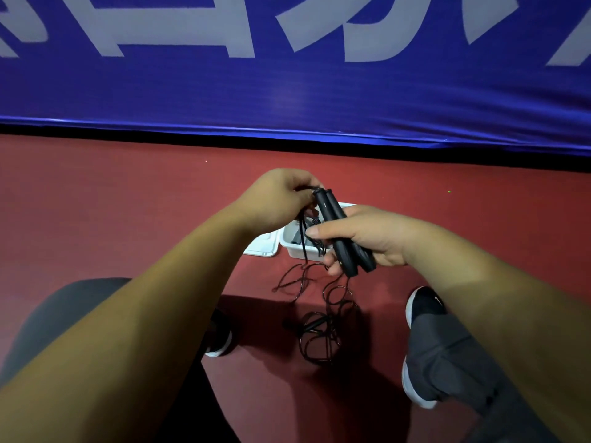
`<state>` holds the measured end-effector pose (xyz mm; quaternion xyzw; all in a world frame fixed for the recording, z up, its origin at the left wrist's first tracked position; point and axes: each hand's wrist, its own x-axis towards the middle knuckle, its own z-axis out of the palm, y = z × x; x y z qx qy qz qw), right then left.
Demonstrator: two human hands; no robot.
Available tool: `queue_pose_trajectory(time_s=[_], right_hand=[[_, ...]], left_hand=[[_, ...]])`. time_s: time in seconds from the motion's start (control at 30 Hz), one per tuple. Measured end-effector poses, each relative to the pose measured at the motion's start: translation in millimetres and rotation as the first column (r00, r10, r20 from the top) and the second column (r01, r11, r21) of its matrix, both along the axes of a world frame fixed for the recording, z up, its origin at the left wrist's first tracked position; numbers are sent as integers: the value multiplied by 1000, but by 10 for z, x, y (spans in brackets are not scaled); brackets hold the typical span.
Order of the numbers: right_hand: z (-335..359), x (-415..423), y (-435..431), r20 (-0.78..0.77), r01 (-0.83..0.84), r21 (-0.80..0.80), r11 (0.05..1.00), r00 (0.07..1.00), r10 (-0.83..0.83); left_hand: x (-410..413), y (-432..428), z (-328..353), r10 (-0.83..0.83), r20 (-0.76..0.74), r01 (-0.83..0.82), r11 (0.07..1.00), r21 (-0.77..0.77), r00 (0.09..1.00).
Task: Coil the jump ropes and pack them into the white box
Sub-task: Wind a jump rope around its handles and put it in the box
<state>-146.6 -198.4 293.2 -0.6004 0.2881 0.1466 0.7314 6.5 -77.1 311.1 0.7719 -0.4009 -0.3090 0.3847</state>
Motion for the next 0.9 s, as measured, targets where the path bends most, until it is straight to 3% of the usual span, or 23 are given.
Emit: queue_pose_trajectory(time_s=[0.13,0.23,0.3,0.57,0.73,0.9], right_hand=[[-20,43,0,-53,-34,-363,931,998,16],[-6,65,12,-67,-25,-741,671,997,-38],[-52,66,33,-33,-1,-845,535,998,-51],[-124,88,53,53,108,-931,349,985,-162],[-79,100,71,136,164,-978,130,970,-199],[-59,84,145,102,84,-990,-115,981,-164]], left_hand=[[-44,-35,14,88,60,-89,996,6,994],[-70,-56,21,158,128,-160,987,7,979],[-86,-80,25,183,152,-184,983,-4,971],[-128,-193,88,212,154,-205,977,-63,965],[-143,-258,128,226,195,-219,974,-61,954],[-148,-281,150,271,219,-274,962,-18,937]])
